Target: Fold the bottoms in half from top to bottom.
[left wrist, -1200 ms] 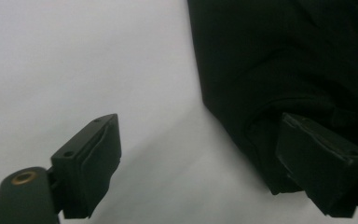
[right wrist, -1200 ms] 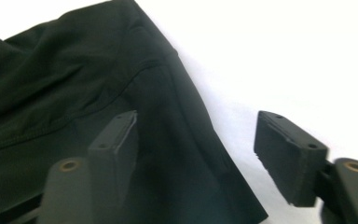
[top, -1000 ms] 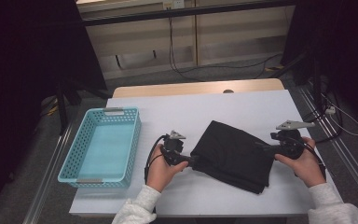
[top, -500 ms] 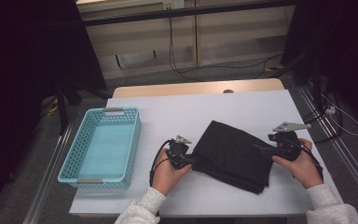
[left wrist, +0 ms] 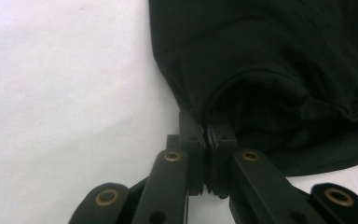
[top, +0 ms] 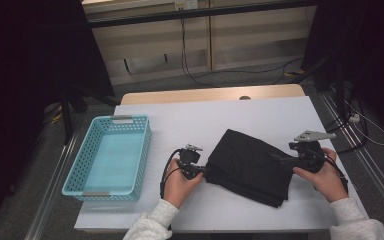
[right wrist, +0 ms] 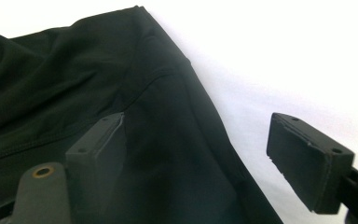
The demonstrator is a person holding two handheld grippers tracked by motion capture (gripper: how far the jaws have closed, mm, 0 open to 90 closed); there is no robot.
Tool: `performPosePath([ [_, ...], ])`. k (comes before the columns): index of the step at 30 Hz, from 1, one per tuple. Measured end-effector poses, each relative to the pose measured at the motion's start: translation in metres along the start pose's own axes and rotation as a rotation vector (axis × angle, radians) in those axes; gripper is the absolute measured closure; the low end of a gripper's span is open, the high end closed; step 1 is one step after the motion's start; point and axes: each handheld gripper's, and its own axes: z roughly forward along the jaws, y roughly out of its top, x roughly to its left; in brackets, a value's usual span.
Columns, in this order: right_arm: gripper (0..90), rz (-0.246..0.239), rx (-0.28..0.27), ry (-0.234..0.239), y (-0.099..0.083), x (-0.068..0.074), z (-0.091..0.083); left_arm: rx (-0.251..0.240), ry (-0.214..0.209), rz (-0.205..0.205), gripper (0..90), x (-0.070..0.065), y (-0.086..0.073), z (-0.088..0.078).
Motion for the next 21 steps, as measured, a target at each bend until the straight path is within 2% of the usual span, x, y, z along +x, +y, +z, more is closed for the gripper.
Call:
performPosePath([
  [5,15.0,-0.002,-0.022,-0.028,-0.001,-0.002,-0.005,-0.008,-0.001,-0.035,87.4,0.012,0.009,-0.008],
  [8,14.5,0.007,-0.026,-0.027,-0.001,-0.004,-0.007,-0.012,0.001,-0.049,87.4,0.016,0.012,-0.011],
  [12,14.5,0.014,-0.031,-0.031,-0.002,-0.005,-0.009,-0.014,0.004,-0.079,87.4,0.029,0.02,-0.02],
  [16,14.5,0.015,-0.04,-0.034,-0.003,-0.006,-0.009,-0.035,0.044,-0.101,87.4,0.039,0.029,-0.026],
  [21,14.1,0.018,-0.043,-0.035,-0.003,-0.007,-0.01,-0.016,0.066,-0.117,87.3,0.048,0.037,-0.025],
])
